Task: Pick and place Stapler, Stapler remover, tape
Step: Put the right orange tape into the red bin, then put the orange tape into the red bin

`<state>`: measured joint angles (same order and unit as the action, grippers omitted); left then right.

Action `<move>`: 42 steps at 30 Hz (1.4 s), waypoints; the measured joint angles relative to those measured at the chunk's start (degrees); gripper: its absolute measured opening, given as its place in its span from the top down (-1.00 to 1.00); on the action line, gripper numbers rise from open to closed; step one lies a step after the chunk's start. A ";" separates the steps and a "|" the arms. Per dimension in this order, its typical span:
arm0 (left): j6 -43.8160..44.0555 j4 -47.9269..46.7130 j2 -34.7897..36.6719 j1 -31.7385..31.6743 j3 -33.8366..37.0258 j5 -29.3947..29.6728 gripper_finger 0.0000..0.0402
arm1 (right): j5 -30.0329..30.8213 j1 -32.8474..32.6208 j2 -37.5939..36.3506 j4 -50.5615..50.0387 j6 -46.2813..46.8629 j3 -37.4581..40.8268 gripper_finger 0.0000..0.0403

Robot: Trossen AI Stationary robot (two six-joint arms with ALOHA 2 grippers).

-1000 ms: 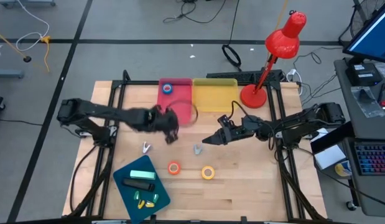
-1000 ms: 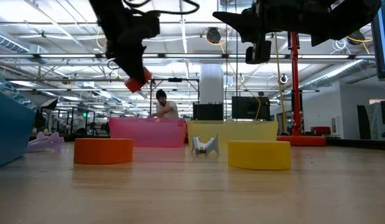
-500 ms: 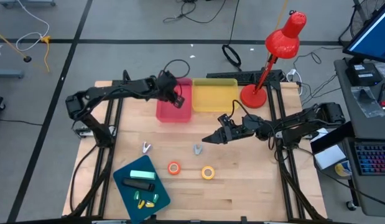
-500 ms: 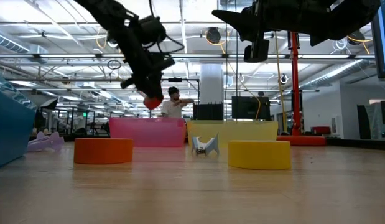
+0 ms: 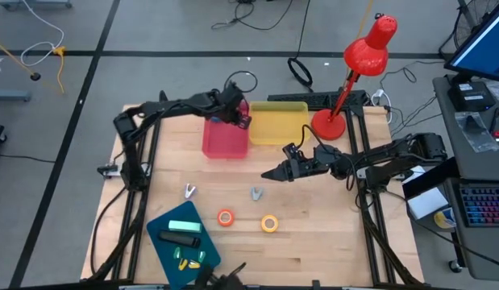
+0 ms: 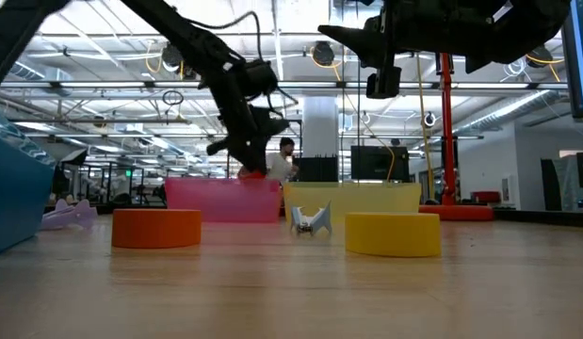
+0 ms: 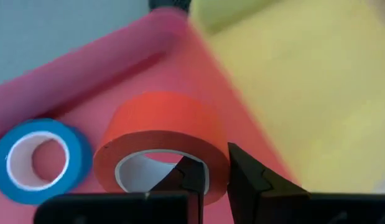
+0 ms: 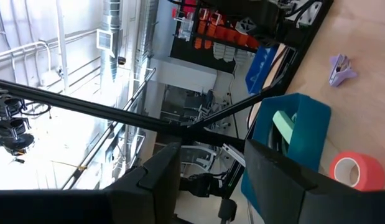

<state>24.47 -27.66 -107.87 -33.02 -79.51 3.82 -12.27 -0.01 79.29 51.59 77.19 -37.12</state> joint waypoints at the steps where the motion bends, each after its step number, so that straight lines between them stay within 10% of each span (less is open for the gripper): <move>1: 0.02 -1.93 -1.63 -0.50 -1.71 0.08 0.81 | 0.00 0.00 0.00 0.00 0.02 0.00 0.15; 26: 0.31 -3.94 -9.40 -4.41 -8.87 -2.32 0.55 | 0.04 0.07 0.00 0.00 -0.31 0.02 0.16; 42: 0.27 -5.36 -5.68 -4.27 -8.82 -6.59 -0.14 | -0.02 0.07 0.00 0.00 -0.31 0.02 0.17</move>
<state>24.74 -33.02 -113.56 -37.29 -88.33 -2.77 -12.29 0.05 79.29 51.59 76.88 -37.10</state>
